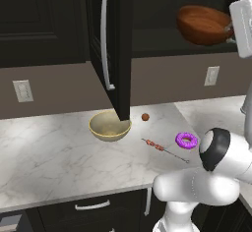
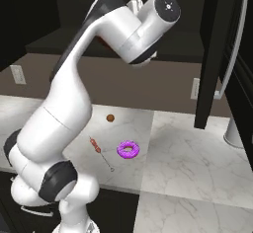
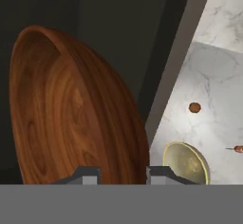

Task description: Pick both bowls and place them on the counter. Then place the kebab skewer in one bowl and place the donut in the other bowl.

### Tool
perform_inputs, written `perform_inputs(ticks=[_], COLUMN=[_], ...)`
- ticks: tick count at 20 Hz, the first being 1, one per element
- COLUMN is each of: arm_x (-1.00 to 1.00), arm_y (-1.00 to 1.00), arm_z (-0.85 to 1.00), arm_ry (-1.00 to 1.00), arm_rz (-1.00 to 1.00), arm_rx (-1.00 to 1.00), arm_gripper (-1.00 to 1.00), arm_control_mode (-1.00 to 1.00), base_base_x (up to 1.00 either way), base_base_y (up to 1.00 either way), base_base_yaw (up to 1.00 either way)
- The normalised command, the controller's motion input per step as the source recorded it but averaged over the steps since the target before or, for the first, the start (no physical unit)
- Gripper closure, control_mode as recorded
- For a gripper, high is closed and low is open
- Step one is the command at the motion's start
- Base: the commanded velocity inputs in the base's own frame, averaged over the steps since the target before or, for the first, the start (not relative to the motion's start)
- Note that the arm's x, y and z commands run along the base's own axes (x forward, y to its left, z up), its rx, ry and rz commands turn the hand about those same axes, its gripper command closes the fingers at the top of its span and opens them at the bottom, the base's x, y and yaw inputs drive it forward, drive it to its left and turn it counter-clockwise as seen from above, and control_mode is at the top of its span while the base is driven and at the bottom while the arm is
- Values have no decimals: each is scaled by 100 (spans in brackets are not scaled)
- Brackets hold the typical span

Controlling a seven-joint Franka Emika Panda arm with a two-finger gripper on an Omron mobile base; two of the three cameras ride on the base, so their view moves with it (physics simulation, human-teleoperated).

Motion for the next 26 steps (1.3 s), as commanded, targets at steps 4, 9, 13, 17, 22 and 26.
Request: perform_inputs(ticks=[4, 9, 13, 17, 22, 26], arm_x=[-92, -68, -63, -39, -30, -9], arm_y=[27, 29, 34, 40, 42, 36], arm_z=[-18, -19, -25, -32, -43, -54], arm_ry=[-2, 0, 0, 4, 6, 12], arm_rz=[5, 12, 17, 18, 21, 23], arm_rx=[0, -1, -1, 0, -1, -1], arm_gripper=[100, 100, 100, 100, 100, 100], arm_control_mode=[-100, -100, -100, -100, -100, -100], base_base_x=[0, 0, 0, 0, 0, 0], base_base_y=[0, 0, 0, 0, 0, 0], base_base_yaw=[0, 0, 0, 0, 0, 0])
